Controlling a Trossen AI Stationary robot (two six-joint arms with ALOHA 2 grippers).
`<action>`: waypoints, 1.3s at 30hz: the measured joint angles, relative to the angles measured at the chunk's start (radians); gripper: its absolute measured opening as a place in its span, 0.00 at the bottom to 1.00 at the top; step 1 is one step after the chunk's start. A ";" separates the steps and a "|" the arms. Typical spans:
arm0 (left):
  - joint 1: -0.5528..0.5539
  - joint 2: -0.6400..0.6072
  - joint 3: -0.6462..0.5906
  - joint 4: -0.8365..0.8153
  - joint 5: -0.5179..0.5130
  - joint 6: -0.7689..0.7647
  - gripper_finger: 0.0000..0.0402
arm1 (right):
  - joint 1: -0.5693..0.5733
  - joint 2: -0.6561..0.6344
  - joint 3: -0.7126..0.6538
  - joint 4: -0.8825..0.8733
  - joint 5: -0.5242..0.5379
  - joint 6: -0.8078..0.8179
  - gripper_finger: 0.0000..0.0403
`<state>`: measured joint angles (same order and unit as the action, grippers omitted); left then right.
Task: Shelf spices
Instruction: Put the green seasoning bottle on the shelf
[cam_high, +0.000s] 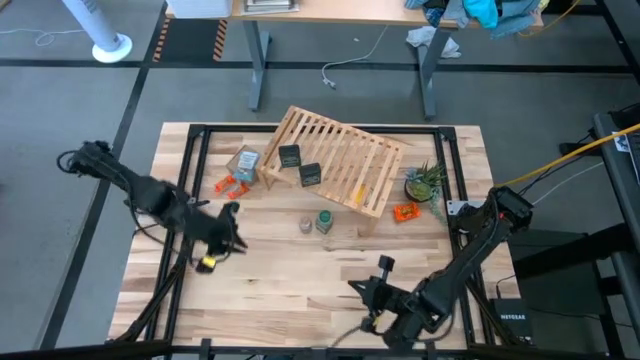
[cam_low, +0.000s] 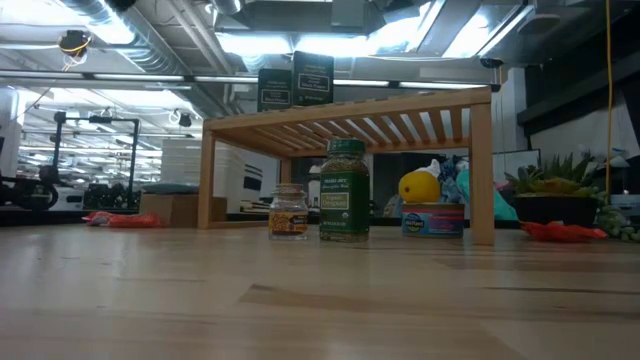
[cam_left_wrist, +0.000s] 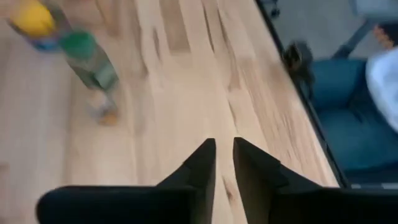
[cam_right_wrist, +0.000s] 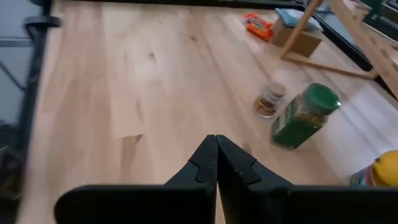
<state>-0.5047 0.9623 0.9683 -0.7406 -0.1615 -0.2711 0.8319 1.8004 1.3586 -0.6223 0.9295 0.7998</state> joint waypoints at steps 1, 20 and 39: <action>-0.038 0.011 -0.018 0.000 -0.019 -0.023 0.11 | -0.012 0.000 0.000 -0.001 -0.009 -0.001 0.01; -0.346 0.447 -0.429 0.797 -0.463 0.019 0.01 | -0.113 -0.036 0.003 -0.037 -0.160 -0.202 0.01; 0.206 0.533 -0.606 1.603 0.122 0.542 0.00 | 0.224 -0.163 -0.253 -0.201 0.316 0.176 0.01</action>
<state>-0.2984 1.4952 0.3620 0.8620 -0.0390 0.2713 1.0561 1.6379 1.1053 -0.8233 1.2453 0.9758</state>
